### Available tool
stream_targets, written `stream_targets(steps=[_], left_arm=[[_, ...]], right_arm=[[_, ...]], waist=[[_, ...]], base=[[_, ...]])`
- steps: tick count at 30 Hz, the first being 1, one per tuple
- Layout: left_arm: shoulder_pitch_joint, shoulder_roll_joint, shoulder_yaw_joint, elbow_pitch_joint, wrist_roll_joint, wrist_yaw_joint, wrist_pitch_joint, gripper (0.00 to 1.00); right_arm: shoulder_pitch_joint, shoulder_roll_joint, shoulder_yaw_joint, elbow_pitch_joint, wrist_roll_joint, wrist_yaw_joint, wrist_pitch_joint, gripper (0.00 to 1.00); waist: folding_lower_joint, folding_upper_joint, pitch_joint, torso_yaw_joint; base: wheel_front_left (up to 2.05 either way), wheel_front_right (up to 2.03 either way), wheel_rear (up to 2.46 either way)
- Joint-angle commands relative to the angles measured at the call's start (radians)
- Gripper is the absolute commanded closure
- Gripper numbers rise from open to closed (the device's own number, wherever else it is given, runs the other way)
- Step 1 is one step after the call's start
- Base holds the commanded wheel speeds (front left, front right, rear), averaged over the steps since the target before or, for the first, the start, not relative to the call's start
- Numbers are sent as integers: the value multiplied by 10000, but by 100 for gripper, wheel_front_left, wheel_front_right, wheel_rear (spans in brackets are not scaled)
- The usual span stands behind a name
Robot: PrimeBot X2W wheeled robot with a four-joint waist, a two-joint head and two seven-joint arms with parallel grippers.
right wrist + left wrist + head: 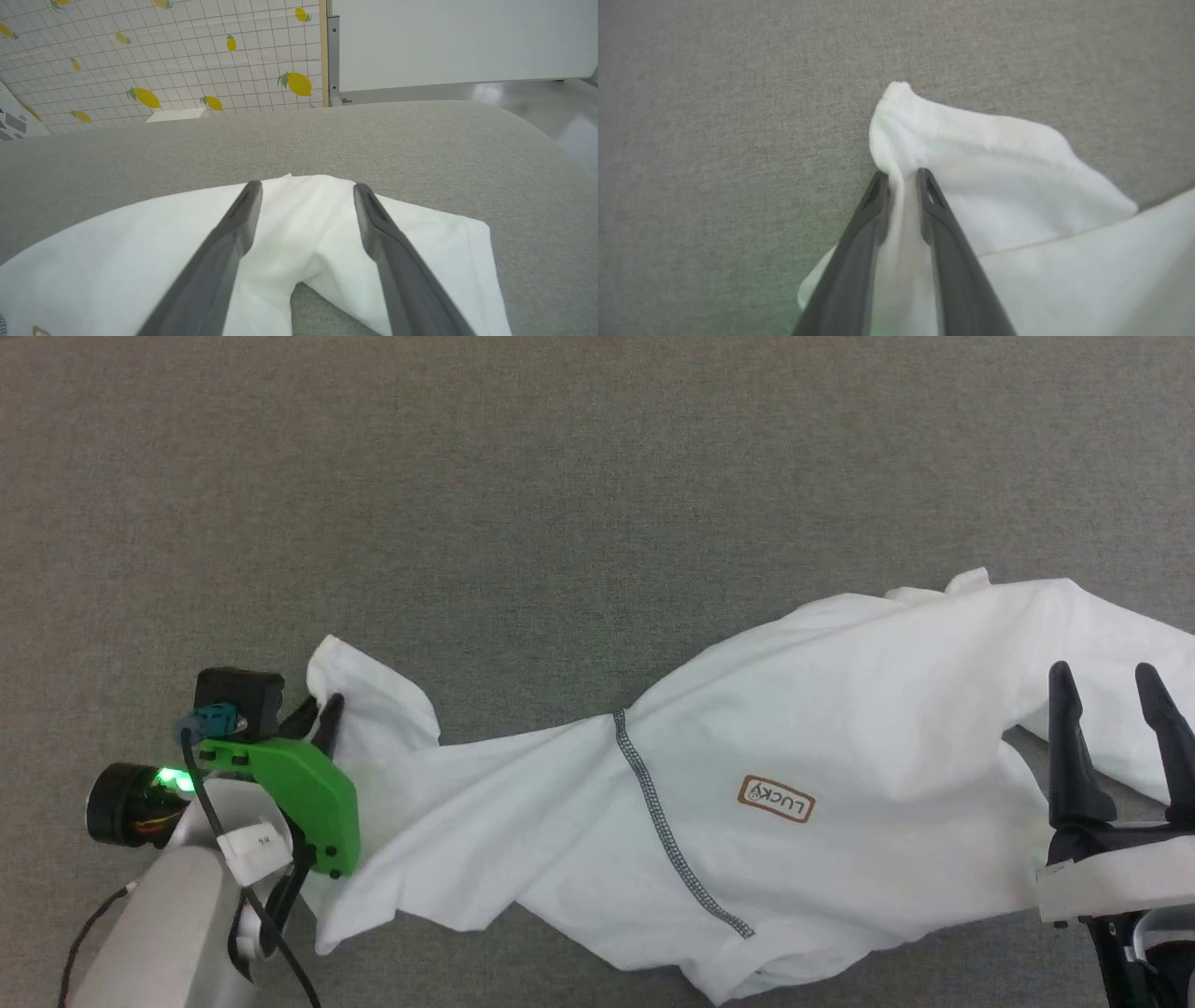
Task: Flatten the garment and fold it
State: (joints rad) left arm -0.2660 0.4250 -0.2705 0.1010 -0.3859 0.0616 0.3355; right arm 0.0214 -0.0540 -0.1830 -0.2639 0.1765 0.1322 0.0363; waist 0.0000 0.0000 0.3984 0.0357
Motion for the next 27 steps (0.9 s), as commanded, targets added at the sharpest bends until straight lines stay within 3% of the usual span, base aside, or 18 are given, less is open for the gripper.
stream_targets(steps=[1,6,12,20,21,22,23,27], left_arm=[[-109,-216,10,139,-77,65,-263,100],[-922,-316,873,-757,120,800,-1610,100],[-2143,405,2005,-1411,557,1668,-1753,100],[-3590,764,2629,200,725,2155,-2040,100],[-3691,681,2673,481,638,2223,-1985,88],[-3752,622,2671,676,580,2233,-1962,47],[-3798,568,2619,893,532,2188,-1942,0],[-3852,257,2574,1330,256,2032,-2241,0]], right_arm=[[-132,-20,-14,-16,-67,-15,15,0],[-126,-10,-73,-46,-92,-15,54,0],[-155,-24,-59,-156,-136,-15,127,0],[-247,-103,1,-220,-121,-15,113,0],[-266,-115,22,-218,-115,-15,110,0],[-280,-124,36,-214,-110,-15,104,0],[-294,-133,49,-205,-105,-15,96,0],[-292,-145,68,-127,-100,-15,69,0]], waist=[[0,0,-16,30],[0,0,-85,198],[0,0,-91,339],[0,0,226,306],[0,0,271,282],[0,0,298,265],[0,0,319,246],[0,0,269,198]], base=[[0,0,0],[0,0,0],[0,0,0],[0,0,0],[0,0,0],[0,0,0],[0,0,0],[0,0,0]])
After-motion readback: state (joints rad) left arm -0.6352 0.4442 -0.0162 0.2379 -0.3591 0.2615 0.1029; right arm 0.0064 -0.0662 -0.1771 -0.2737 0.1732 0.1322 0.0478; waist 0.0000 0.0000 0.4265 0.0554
